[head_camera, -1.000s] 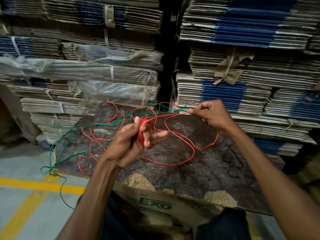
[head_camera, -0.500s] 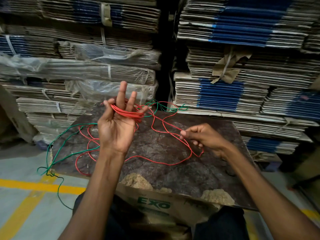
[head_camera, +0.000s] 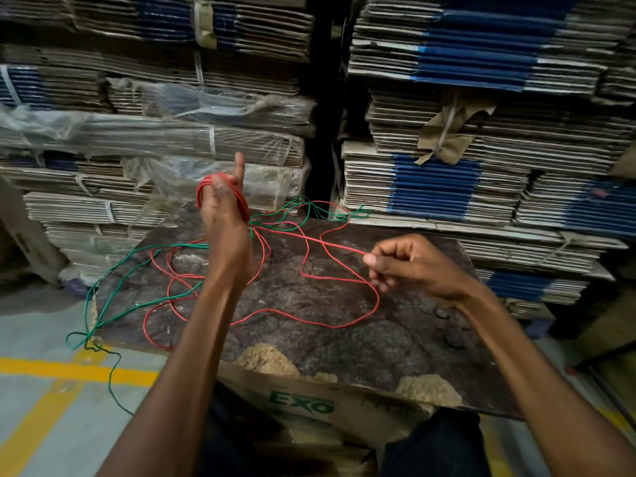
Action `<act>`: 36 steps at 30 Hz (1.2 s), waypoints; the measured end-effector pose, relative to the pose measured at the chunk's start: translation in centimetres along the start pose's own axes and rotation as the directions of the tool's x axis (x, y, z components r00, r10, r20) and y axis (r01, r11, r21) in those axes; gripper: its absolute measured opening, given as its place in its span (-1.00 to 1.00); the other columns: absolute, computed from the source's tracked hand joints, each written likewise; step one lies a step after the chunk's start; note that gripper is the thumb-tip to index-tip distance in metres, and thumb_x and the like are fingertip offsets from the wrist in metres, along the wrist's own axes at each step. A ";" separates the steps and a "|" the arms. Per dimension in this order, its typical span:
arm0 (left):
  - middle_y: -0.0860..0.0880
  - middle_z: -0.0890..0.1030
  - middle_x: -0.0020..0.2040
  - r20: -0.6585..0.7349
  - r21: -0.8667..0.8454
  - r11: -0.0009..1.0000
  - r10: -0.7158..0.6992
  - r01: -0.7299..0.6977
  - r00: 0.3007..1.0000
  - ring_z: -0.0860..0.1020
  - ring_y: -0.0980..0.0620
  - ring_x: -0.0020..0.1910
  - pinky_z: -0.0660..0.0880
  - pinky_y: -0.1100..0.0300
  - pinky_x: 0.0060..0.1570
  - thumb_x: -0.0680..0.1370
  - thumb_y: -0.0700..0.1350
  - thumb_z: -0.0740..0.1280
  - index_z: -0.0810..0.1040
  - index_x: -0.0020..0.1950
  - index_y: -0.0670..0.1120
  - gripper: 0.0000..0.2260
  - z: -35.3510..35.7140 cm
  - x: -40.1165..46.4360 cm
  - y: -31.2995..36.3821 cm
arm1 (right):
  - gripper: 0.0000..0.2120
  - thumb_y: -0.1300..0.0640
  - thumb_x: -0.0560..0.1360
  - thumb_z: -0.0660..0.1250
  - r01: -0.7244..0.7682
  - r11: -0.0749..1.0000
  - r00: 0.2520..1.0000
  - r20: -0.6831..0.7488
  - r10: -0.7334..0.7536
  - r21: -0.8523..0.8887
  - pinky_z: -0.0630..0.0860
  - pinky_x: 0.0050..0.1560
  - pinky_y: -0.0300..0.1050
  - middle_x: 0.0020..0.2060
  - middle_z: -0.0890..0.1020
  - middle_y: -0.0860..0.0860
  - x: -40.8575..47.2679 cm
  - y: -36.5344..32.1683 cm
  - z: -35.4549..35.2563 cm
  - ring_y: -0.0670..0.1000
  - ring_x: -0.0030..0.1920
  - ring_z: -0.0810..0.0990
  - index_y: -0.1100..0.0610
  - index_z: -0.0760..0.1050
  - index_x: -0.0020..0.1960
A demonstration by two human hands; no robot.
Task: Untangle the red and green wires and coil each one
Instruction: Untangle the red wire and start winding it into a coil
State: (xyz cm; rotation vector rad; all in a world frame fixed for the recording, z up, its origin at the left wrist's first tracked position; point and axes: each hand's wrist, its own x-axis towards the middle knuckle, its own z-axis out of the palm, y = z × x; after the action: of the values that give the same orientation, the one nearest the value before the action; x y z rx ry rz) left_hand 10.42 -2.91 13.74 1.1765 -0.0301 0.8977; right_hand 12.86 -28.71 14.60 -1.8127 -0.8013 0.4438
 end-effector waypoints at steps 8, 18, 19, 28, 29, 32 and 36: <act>-0.18 0.60 0.13 0.429 0.709 0.640 -0.058 -0.296 0.901 0.49 -0.25 0.23 0.40 -0.21 0.18 0.66 0.17 0.03 0.48 0.07 -0.08 -0.61 -3.9 1.4 -3.6 | -0.84 0.11 0.40 0.43 0.131 0.974 0.987 -0.070 -0.146 -0.187 0.30 -0.41 -0.29 -0.42 0.61 -0.04 -1.1 -2.7 -1.0 -0.09 -0.39 0.42 0.22 0.66 -0.21; 0.08 0.54 -0.43 0.651 0.676 0.642 -0.291 -0.361 0.701 0.49 0.28 -0.37 0.32 0.14 -0.24 0.61 0.07 0.08 0.35 -0.24 0.03 -0.74 -3.9 -1.2 -2.4 | -0.95 0.25 0.46 0.43 0.258 0.944 0.855 -0.405 -0.322 -0.205 0.35 -0.45 -0.35 -0.46 0.57 -0.14 1.9 -2.0 -4.1 -0.19 -0.47 0.41 0.15 0.63 -0.17; 0.04 0.56 -0.43 0.658 0.657 0.692 -0.332 -0.299 0.676 0.53 0.23 -0.35 0.37 0.16 -0.23 0.61 0.05 0.09 0.37 -0.23 0.02 -0.74 -4.0 -1.9 -2.2 | -0.94 0.26 0.47 0.43 0.268 0.934 0.835 -0.427 -0.347 -0.235 0.35 -0.41 -0.37 -0.46 0.58 -0.18 2.4 -1.8 -4.3 -0.22 -0.46 0.43 0.15 0.63 -0.16; -0.07 0.47 -0.48 0.733 0.376 0.875 -0.482 0.305 0.480 0.65 -0.20 0.06 0.40 -0.06 0.13 0.66 -0.01 0.09 0.44 -0.11 -0.12 -0.73 -4.1 -5.7 0.4 | -0.95 0.12 0.42 0.50 0.272 0.907 0.755 -0.513 -0.408 -0.322 0.48 -0.20 -0.14 -0.29 0.66 -0.08 6.8 1.0 -4.2 -0.14 -0.28 0.56 0.02 0.67 -0.12; -0.07 0.46 -0.48 0.741 0.324 0.869 -0.478 0.373 0.472 0.63 -0.25 0.07 0.35 -0.10 0.13 0.65 0.07 0.15 0.46 -0.12 -0.08 -0.73 -4.0 -5.8 0.5 | -0.95 0.09 0.41 0.51 0.260 0.918 0.768 -0.511 -0.385 -0.301 0.47 -0.20 -0.08 -0.31 0.67 -0.05 7.1 1.4 -4.1 -0.11 -0.28 0.56 -0.03 0.67 -0.15; -0.08 0.48 -0.50 0.775 0.151 0.838 -0.429 0.525 0.463 0.62 -0.31 0.07 0.40 -0.04 0.23 0.59 0.14 0.26 0.46 -0.15 -0.05 -0.72 -3.5 -6.3 0.6 | -0.95 0.07 0.39 0.53 0.215 0.941 0.805 -0.498 -0.323 -0.262 0.41 -0.23 -0.03 -0.34 0.66 0.14 7.6 2.6 -4.0 -0.01 -0.30 0.50 -0.03 0.67 -0.20; -0.07 0.48 -0.48 0.779 -0.101 0.745 -0.353 0.659 0.518 0.62 -0.31 0.08 0.34 -0.12 0.35 0.59 0.05 0.29 0.50 -0.15 -0.07 -0.77 -3.2 -6.5 1.2 | -0.91 0.06 0.36 0.53 0.184 0.968 0.825 -0.508 -0.247 -0.172 0.34 -0.28 -0.12 -0.34 0.58 0.19 7.3 3.5 -3.7 0.01 -0.30 0.44 0.06 0.65 -0.22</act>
State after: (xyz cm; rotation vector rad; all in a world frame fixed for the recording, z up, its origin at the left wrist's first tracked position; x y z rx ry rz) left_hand 3.99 -4.09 10.29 0.9979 -0.4638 -0.1780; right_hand 21.46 -26.88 13.28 -1.7984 -0.6387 -0.2560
